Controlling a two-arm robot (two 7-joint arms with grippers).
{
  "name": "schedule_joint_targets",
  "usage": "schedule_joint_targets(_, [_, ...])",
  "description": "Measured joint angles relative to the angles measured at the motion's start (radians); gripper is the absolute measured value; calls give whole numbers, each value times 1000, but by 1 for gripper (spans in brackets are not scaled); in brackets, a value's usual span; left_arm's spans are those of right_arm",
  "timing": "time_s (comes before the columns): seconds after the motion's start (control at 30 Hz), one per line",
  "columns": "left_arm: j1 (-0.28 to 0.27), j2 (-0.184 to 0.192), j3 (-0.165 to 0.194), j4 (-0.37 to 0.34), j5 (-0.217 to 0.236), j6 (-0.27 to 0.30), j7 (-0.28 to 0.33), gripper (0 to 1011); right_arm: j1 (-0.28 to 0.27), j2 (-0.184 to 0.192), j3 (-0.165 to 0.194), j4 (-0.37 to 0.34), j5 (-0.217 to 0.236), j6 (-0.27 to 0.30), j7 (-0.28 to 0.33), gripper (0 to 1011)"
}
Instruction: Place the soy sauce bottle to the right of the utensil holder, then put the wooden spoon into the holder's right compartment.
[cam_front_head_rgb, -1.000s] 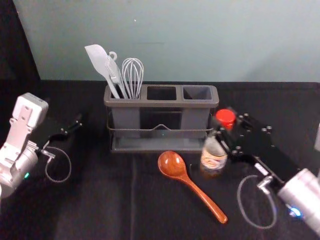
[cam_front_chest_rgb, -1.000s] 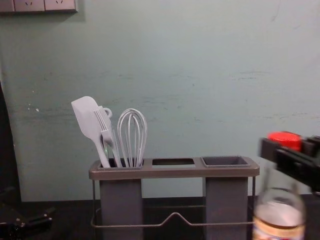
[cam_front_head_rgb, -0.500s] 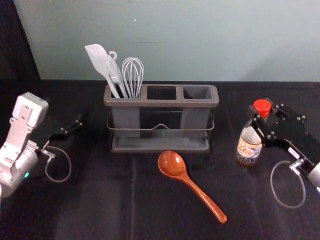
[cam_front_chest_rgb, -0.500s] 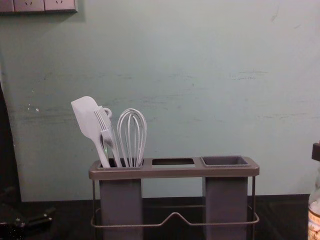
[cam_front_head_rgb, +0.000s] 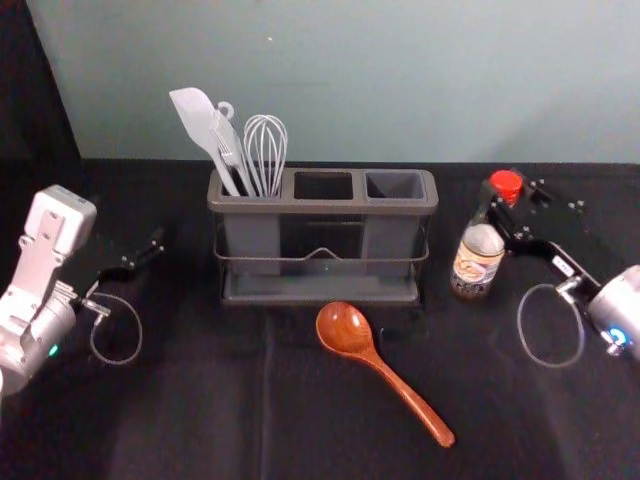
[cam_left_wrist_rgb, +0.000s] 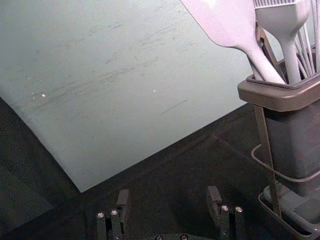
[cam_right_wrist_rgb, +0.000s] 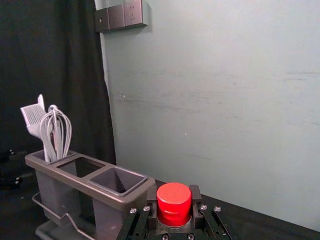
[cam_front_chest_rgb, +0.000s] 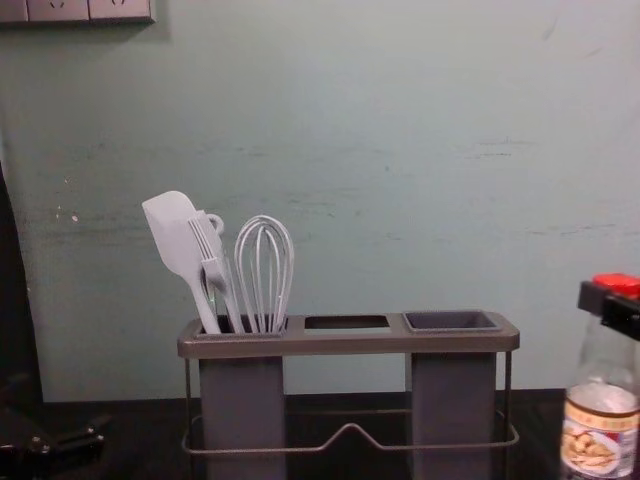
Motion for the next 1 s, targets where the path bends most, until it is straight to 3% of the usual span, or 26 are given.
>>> schedule_joint_targets(0.43, [0,0,0,0,0,0,0,1000,101,-48,-61,144,1,-30,9,380])
schedule_joint_targets(1.0, [0,0,0,0,0,0,0,1000,125,-71,-76,196,1,-52,6,380])
